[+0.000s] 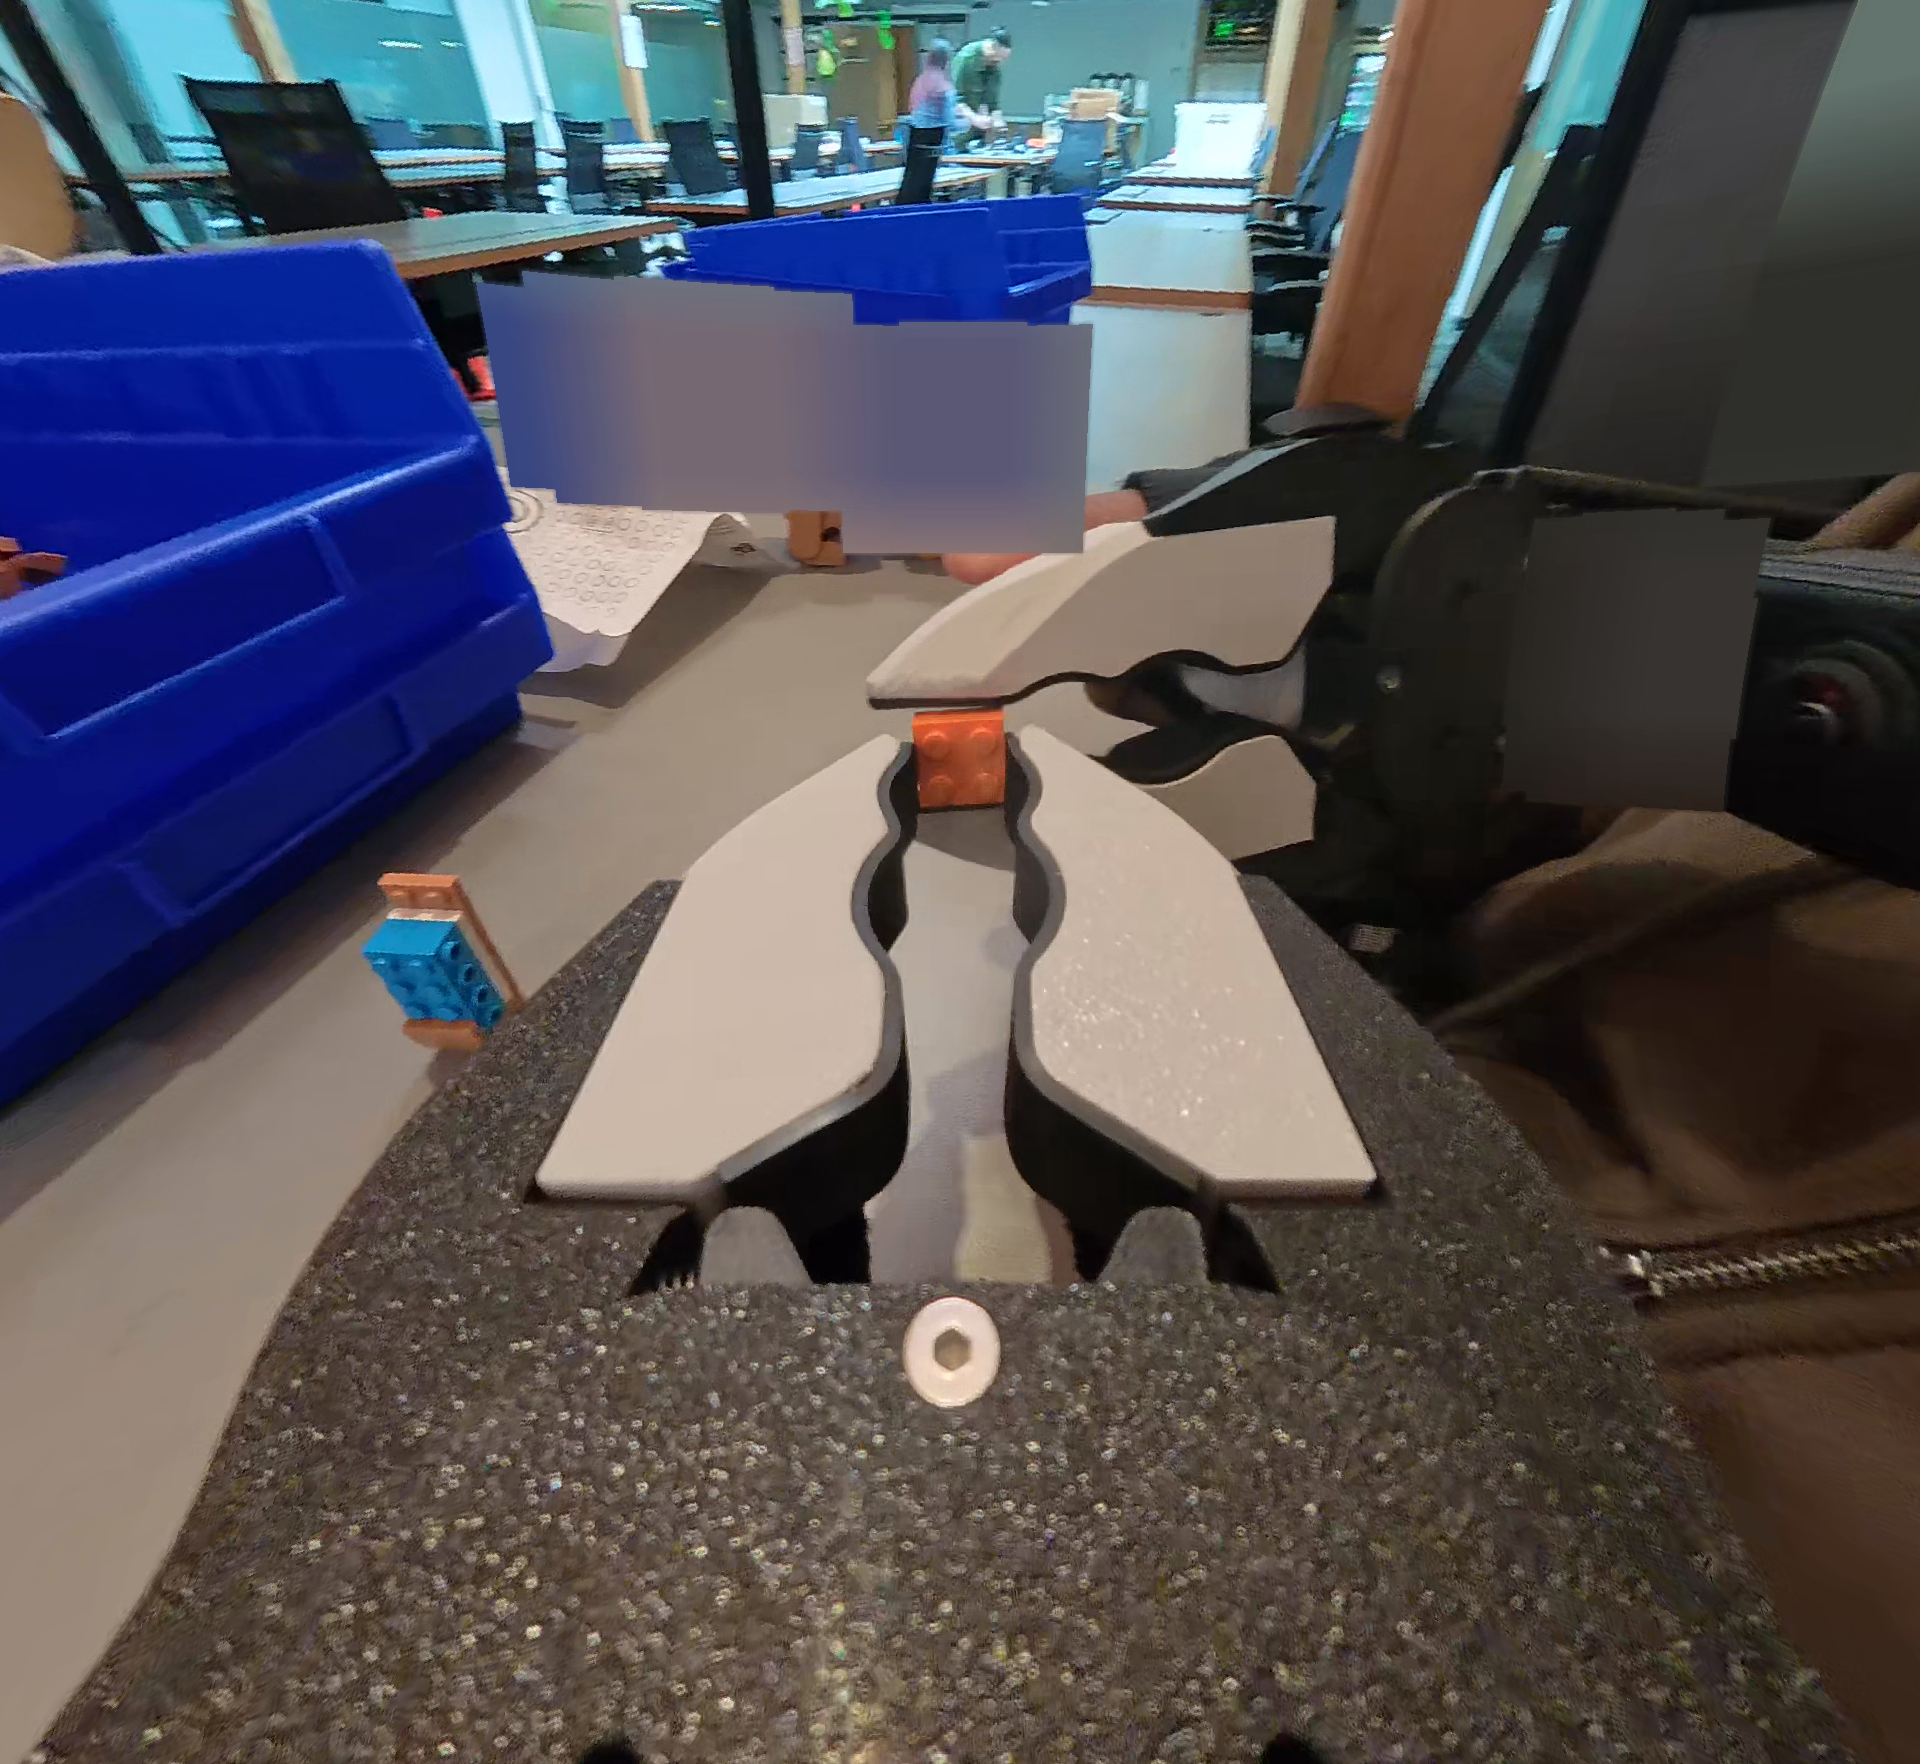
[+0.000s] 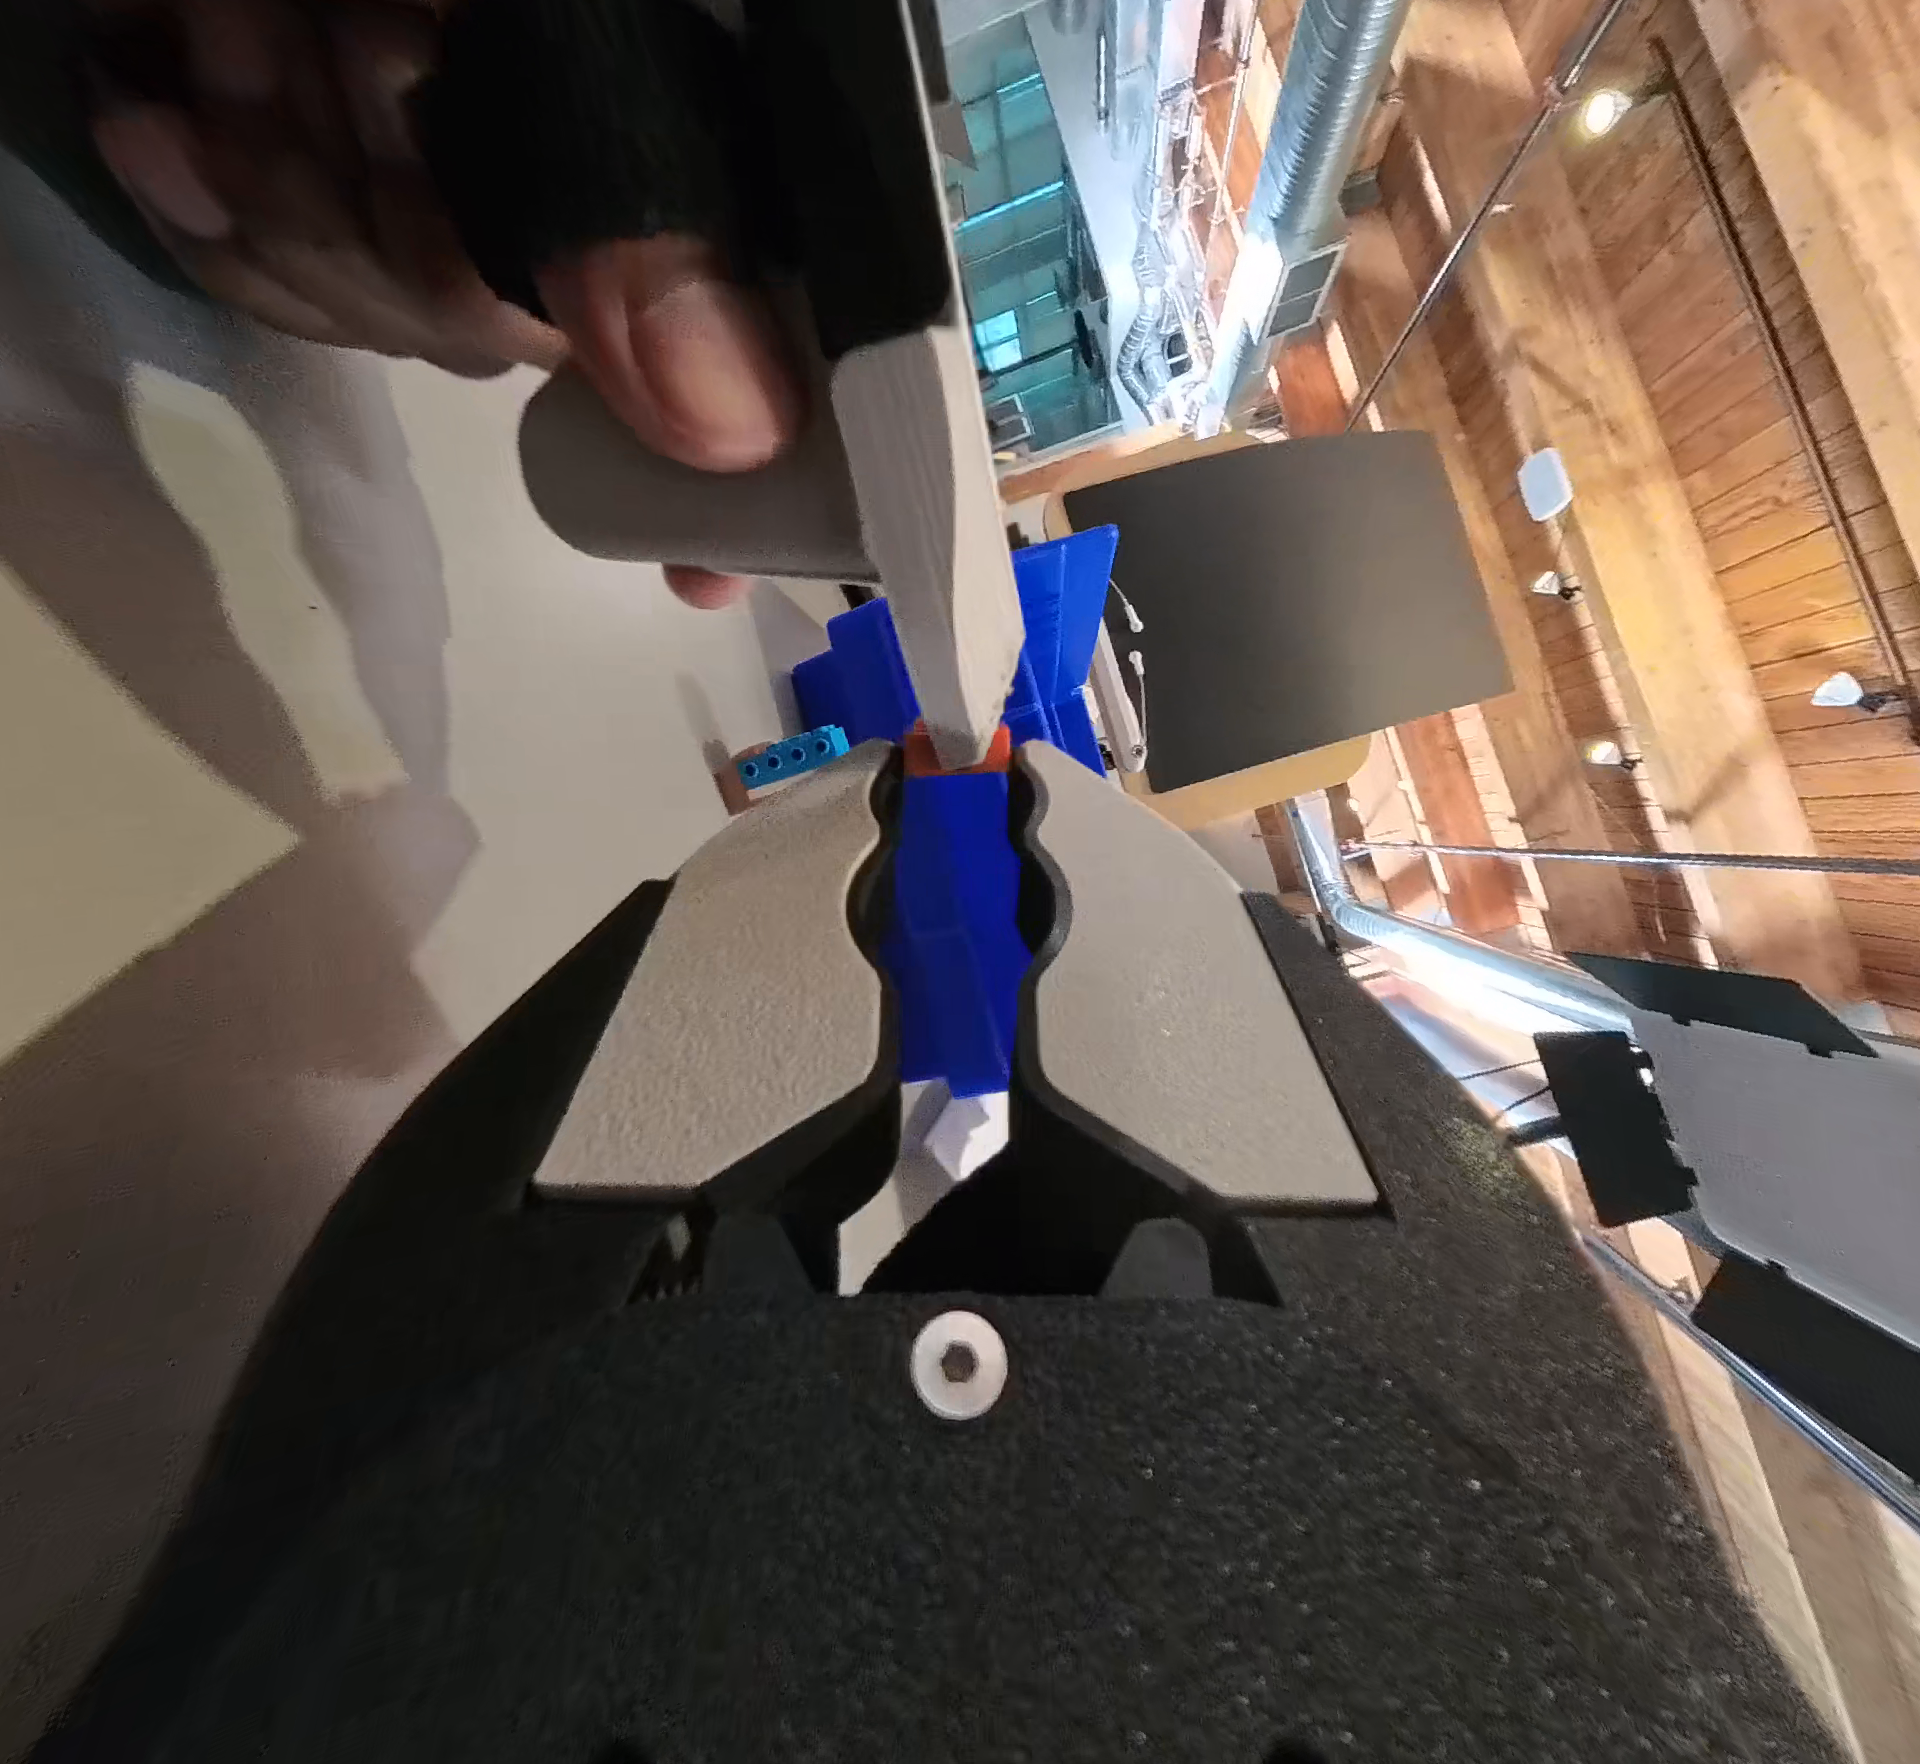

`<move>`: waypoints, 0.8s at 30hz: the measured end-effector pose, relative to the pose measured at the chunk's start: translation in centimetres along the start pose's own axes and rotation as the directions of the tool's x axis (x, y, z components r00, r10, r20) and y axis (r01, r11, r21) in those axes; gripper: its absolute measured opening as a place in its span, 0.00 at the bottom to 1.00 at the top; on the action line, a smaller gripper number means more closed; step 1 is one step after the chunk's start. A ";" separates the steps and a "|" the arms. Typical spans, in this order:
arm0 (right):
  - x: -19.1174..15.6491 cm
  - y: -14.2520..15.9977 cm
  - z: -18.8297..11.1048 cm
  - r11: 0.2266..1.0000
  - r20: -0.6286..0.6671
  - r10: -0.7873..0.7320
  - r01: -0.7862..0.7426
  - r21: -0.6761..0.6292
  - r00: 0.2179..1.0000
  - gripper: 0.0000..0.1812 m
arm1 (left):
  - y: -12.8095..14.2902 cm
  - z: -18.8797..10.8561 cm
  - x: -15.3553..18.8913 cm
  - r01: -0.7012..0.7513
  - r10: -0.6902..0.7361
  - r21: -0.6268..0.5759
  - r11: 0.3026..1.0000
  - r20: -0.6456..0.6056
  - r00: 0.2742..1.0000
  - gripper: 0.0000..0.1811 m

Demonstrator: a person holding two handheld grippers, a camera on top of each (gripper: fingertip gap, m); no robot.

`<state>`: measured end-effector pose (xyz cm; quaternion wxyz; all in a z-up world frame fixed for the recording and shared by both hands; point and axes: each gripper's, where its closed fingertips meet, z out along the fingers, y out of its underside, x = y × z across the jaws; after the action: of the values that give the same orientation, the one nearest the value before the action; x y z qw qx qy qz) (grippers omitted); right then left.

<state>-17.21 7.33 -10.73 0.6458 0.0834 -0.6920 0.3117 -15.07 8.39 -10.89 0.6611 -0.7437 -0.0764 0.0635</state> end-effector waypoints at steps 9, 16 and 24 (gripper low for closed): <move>0.0 0.1 0.2 0.998 -0.038 -0.045 0.043 -0.041 0.998 0.09 | 0.0 -0.1 -0.5 -0.041 0.042 -0.007 0.999 0.066 0.997 0.09; 0.1 -0.4 -0.1 1.000 -0.007 0.014 -0.014 0.001 1.000 0.09 | -0.4 -0.4 -0.1 0.041 -0.040 0.025 0.999 -0.039 0.998 0.09; 1.4 1.6 -0.7 0.993 -0.014 0.109 -0.109 -0.034 0.994 0.09 | -1.6 -3.2 -2.0 0.166 -0.156 0.124 0.978 -0.081 0.984 0.00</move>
<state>-17.65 9.39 -9.95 0.6335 0.0324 -0.6968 0.3348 -16.40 5.04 -8.90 0.7134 -0.6922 -0.1088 -0.0118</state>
